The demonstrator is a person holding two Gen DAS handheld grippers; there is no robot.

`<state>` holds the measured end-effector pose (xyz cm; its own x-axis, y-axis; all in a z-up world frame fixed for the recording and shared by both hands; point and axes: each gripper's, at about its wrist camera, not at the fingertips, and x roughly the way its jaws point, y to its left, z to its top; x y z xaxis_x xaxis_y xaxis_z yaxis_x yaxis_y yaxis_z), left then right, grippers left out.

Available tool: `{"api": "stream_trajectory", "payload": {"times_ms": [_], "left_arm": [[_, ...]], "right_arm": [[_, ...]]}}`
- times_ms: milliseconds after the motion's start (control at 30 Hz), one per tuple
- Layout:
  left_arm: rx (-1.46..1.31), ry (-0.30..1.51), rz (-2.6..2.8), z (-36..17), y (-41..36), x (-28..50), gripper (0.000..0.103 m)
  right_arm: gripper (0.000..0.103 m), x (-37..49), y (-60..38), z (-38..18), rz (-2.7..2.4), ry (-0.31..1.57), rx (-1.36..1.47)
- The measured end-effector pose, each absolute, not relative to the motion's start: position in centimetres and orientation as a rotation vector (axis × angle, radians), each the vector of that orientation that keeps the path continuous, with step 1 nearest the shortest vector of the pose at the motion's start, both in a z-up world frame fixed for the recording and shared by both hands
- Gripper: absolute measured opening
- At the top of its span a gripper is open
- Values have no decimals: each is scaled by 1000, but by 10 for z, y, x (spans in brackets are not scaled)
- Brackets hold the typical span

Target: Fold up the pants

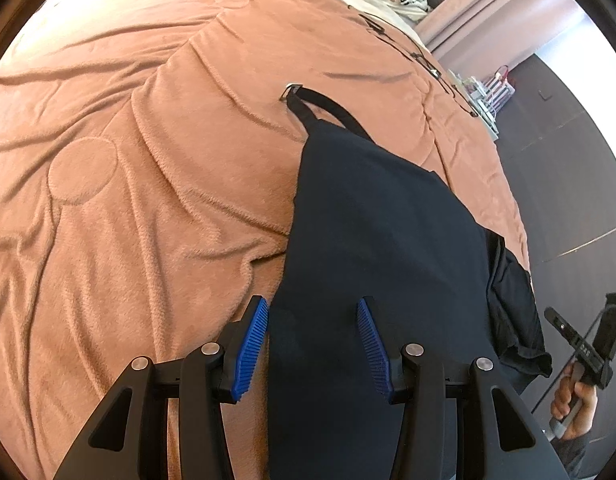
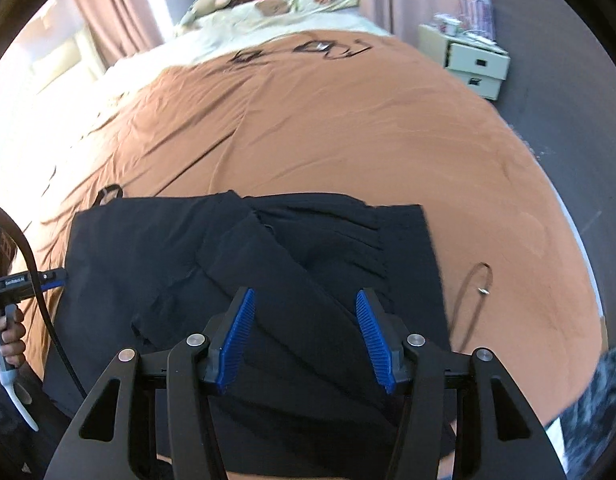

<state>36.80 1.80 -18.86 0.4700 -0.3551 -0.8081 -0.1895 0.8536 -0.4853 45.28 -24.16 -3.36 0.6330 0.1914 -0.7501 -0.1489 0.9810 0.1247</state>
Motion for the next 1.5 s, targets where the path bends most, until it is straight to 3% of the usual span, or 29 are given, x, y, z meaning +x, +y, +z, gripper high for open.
{"api": "stream_trajectory", "payload": {"times_ms": [467, 500, 533, 600, 700, 967, 1400, 1500], "left_arm": [[-616, 1089, -66, -192, 33, 354, 50], [-617, 1089, -64, -192, 34, 353, 50], [-619, 1087, -63, -192, 34, 353, 50], [-618, 1084, -63, -191, 35, 351, 50], [-616, 1085, -68, -191, 34, 349, 50], [-607, 1085, -84, -190, 29, 350, 49], [-599, 1082, -98, -188, 19, 356, 50], [-602, 1086, -92, -189, 18, 356, 50]], "right_arm": [[58, 521, -211, -53, 249, 1030, -129], [54, 521, -207, -53, 249, 1027, -151], [35, 521, -204, -53, 250, 1028, -173], [15, 522, -202, -56, 255, 1046, -182], [2, 519, -196, -57, 261, 1029, -209], [1, 506, -227, -28, 161, 910, -142], [1, 514, -262, -19, 15, 881, -27], [13, 522, -264, -26, -55, 911, -18]]}}
